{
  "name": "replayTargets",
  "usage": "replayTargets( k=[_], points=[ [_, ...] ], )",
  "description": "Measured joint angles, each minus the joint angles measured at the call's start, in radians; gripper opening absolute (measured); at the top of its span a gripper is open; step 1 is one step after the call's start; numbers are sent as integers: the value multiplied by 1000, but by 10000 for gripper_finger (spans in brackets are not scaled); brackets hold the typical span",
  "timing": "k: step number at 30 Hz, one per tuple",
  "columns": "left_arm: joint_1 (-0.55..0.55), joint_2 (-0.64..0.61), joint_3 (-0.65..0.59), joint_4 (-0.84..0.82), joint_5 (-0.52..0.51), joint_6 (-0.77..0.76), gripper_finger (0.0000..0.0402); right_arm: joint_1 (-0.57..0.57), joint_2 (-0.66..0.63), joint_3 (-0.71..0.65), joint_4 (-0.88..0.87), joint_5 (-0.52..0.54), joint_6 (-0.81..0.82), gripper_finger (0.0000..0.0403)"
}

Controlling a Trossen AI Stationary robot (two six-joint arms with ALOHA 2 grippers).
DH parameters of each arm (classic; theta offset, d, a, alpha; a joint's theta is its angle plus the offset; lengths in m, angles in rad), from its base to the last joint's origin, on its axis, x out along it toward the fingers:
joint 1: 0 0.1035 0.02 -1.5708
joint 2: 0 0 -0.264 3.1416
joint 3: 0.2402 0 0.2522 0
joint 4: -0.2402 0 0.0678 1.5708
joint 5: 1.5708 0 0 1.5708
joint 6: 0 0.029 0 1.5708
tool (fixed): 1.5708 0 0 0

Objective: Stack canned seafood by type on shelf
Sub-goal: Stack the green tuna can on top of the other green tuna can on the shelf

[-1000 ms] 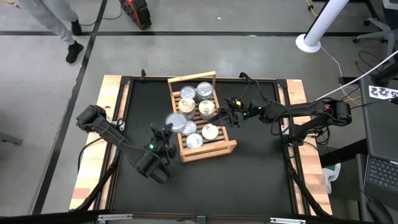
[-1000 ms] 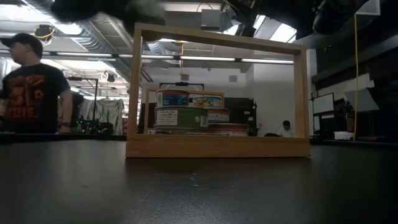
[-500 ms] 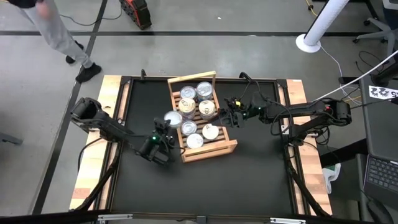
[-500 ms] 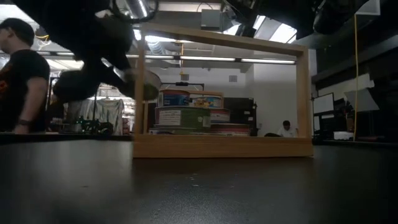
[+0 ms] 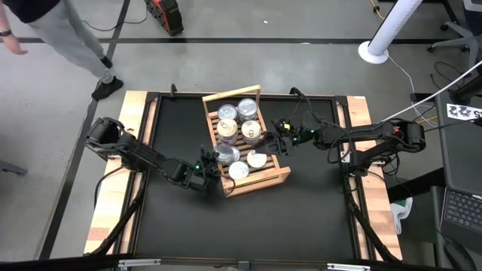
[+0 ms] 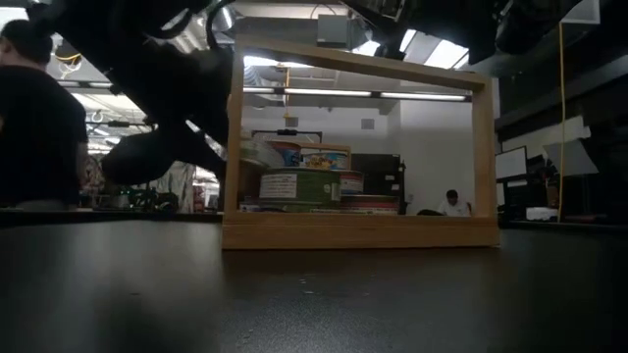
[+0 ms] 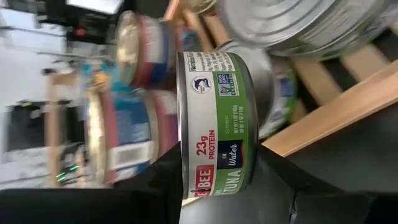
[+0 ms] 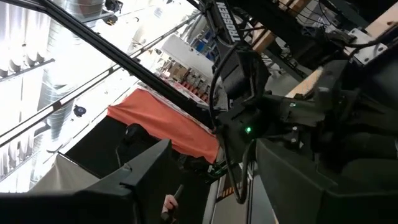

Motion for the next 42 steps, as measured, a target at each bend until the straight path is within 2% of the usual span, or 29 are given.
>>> replayTargets(
  k=[3, 8, 13, 19, 27, 33, 42],
  points=[
    [23, 0, -16, 66, 62, 43, 139, 0, 0, 0, -13, 0, -15, 234],
    [56, 0, -29, 162, 89, 111, 139, 0, 0, 0, -36, 0, -26, 234],
    [101, -1, -29, 160, 173, 138, 156, 0, 0, 0, -47, 0, -27, 234],
    [138, 0, -29, 154, 202, 135, 183, 0, 0, 0, -50, 0, -27, 234],
    [148, 0, -29, 157, 212, 8, 225, 0, 0, 0, -50, 0, -27, 234],
    [148, 0, -28, 165, 387, -122, 232, 0, 0, 0, -50, 0, -27, 234],
    [147, -29, -28, 117, 389, -178, 232, 0, 0, 0, -49, -31, -57, 234]
  ],
)
